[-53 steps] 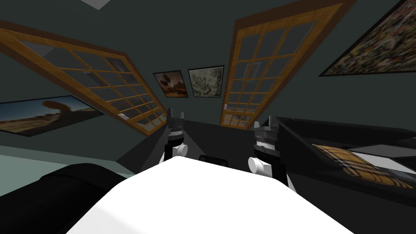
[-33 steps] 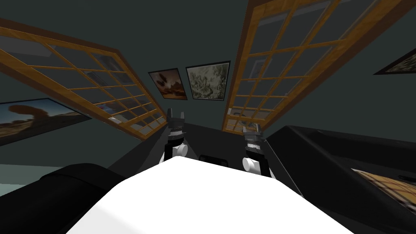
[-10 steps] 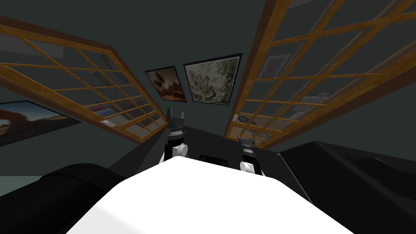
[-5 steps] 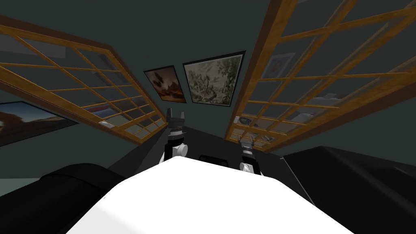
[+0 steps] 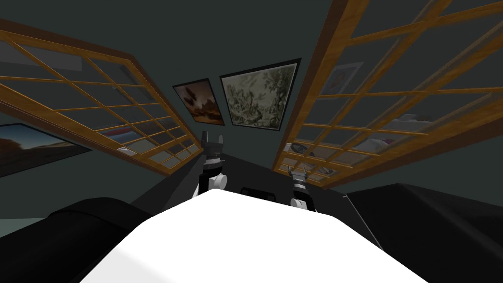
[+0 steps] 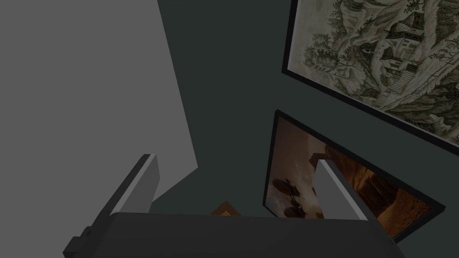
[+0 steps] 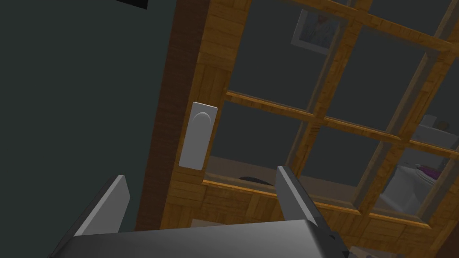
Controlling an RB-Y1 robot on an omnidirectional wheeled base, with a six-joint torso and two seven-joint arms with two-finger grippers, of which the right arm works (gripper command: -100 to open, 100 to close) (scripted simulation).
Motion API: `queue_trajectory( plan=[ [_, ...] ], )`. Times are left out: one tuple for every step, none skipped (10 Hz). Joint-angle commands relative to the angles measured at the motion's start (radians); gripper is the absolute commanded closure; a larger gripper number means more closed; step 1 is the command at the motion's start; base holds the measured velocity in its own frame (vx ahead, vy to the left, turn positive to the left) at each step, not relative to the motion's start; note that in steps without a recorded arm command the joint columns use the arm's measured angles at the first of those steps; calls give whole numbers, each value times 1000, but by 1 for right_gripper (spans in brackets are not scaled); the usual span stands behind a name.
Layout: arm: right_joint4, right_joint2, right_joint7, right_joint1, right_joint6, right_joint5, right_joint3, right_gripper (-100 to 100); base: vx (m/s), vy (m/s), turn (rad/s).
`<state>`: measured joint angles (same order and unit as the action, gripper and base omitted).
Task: Pull the door open
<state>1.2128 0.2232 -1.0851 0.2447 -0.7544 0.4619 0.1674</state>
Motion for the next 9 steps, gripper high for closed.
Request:
queue_trajectory(
  plan=[
    [-27, 5, -34, -8, -9, 12, 4, -100, 109, 13, 22],
    [-44, 8, -54, -12, -15, 19, 7, -100, 103, 6, 20],
    [-61, 11, -74, -16, -21, 26, 10, -100, 90, 3, 21],
    [-79, 13, -94, -21, -27, 33, 13, -100, 94, -18, 20],
    [-95, 16, -113, -25, -33, 39, 16, -100, 107, -7, 22],
    [-109, 19, -130, -28, -38, 45, 19, -100, 105, -10, 17],
    [-124, 21, -147, -32, -44, 51, 21, -100, 91, -7, 22],
    [-139, 24, -164, -36, -49, 57, 24, -100, 90, -9, 17],
    [-154, 26, -181, -40, -54, 63, 26, -100, 101, -11, 18]
  ],
)
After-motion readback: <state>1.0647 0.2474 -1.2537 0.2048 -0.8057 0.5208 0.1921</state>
